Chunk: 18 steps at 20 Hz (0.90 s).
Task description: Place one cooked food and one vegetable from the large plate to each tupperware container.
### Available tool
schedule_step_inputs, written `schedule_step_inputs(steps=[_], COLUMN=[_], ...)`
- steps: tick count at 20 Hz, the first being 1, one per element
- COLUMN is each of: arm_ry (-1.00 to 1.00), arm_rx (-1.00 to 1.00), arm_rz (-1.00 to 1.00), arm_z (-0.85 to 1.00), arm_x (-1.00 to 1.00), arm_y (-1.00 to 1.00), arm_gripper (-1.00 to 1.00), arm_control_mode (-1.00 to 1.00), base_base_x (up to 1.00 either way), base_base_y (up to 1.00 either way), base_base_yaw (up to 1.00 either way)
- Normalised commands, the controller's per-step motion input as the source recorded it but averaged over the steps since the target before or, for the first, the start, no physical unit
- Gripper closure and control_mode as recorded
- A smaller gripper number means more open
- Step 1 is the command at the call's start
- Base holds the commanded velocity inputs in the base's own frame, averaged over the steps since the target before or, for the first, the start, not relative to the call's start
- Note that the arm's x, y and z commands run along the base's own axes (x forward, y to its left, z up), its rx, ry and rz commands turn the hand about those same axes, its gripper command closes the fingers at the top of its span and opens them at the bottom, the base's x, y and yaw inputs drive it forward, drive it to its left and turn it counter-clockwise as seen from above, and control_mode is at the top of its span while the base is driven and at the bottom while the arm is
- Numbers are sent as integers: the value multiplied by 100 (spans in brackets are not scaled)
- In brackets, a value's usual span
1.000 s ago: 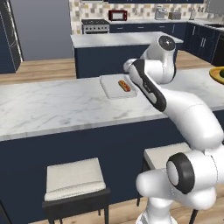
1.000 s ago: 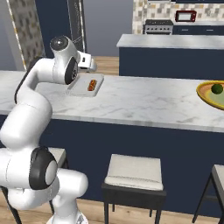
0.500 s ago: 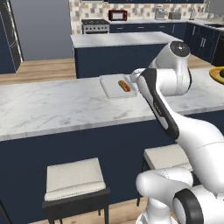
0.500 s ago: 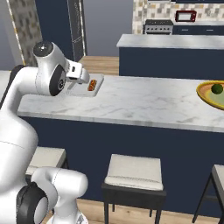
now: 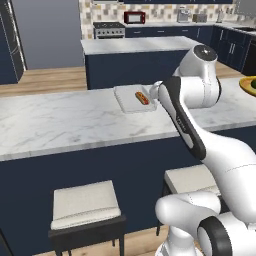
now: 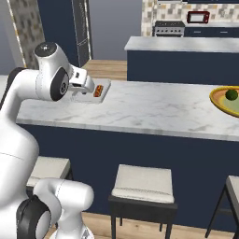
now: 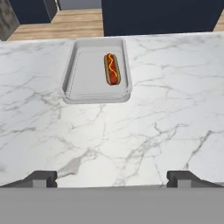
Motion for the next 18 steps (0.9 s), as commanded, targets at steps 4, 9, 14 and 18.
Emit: schedule_step_inputs(steps=[4, 9, 14, 18], arm_ry=[0, 0, 0, 0], arm_rx=[0, 0, 0, 0], arm_rz=[0, 0, 0, 0], arm_z=[0, 0, 0, 0], arm_x=[0, 0, 0, 0], arm_y=[0, 0, 0, 0], arm_gripper=[-100, -100, -100, -100], arm_control_mode=[-100, 100, 100, 100], base_base_x=[0, -16, -18, -23], base_base_y=[0, -8, -53, -82], base_base_yaw=[0, -1, -2, 0])
